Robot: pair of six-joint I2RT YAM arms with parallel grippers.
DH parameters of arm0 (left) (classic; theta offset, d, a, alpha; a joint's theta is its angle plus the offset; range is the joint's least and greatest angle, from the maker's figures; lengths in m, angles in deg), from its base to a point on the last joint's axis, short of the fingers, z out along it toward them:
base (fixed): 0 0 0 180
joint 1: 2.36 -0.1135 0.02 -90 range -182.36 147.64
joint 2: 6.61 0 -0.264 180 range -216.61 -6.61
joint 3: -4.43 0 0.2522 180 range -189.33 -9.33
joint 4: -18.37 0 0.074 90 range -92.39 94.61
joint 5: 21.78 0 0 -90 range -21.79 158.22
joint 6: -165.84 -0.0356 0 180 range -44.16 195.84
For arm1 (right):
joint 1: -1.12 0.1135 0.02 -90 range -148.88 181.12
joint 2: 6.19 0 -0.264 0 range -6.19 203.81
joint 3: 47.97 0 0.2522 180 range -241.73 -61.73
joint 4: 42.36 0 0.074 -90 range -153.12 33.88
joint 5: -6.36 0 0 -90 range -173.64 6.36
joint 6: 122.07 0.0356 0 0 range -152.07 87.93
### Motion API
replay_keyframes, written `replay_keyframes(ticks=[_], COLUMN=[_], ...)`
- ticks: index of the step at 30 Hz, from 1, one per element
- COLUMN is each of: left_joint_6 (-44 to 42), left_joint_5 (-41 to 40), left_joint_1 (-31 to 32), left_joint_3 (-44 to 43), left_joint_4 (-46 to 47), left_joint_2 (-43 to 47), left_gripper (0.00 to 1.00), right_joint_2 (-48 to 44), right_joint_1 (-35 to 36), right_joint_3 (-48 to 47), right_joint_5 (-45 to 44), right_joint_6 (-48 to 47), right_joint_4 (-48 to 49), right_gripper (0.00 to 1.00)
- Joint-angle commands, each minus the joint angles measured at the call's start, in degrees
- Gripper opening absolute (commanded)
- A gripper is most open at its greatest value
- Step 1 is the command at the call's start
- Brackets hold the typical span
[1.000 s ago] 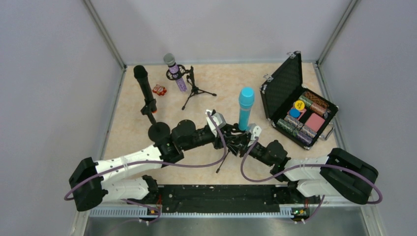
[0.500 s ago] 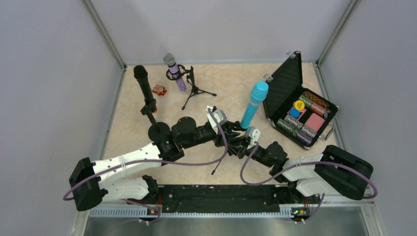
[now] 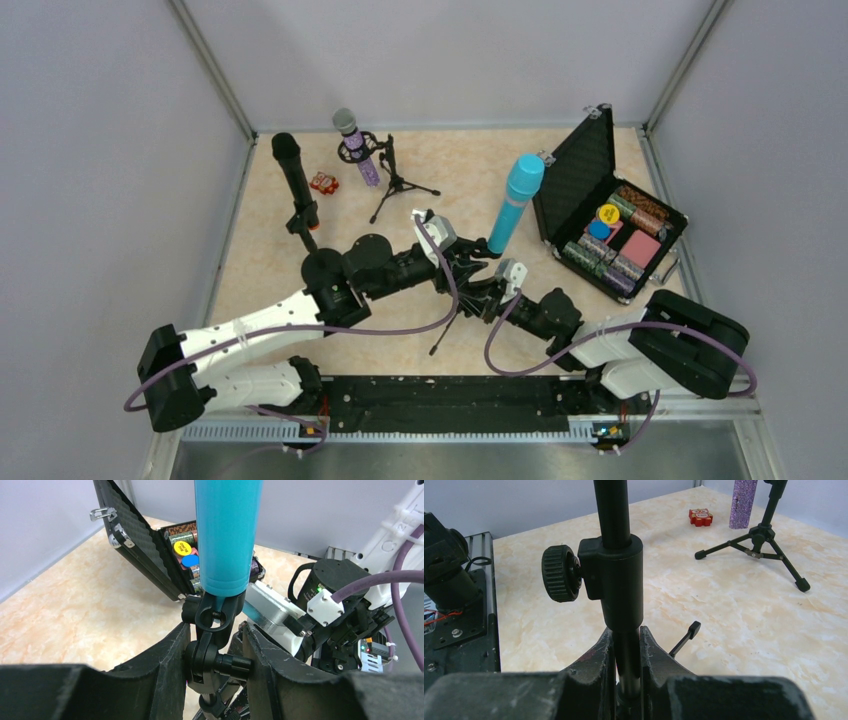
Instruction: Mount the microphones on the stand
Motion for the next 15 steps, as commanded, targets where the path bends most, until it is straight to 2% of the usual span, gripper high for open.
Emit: replay_keyframes(ticks=[1, 15], left_joint_6=[-3.3, -5.7], left_joint_5=[-1.2, 3.1], left_joint_1=[0.5, 0.7], left_joint_3=[-6.5, -12.4], left_joint_4=[12.7, 10.4], left_joint_2=[5.8, 6.2], left_gripper=[0.0, 0.0], right_joint_2=[1.4, 2.7], right_joint_1=[-0.1, -0.1], right_joint_3=[2.0, 3.4], right_joint_5=[-2.0, -3.3], right_joint_6=[3.5, 4.0], right_joint_4=[-3.8, -3.1], right_gripper=[0.0, 0.0])
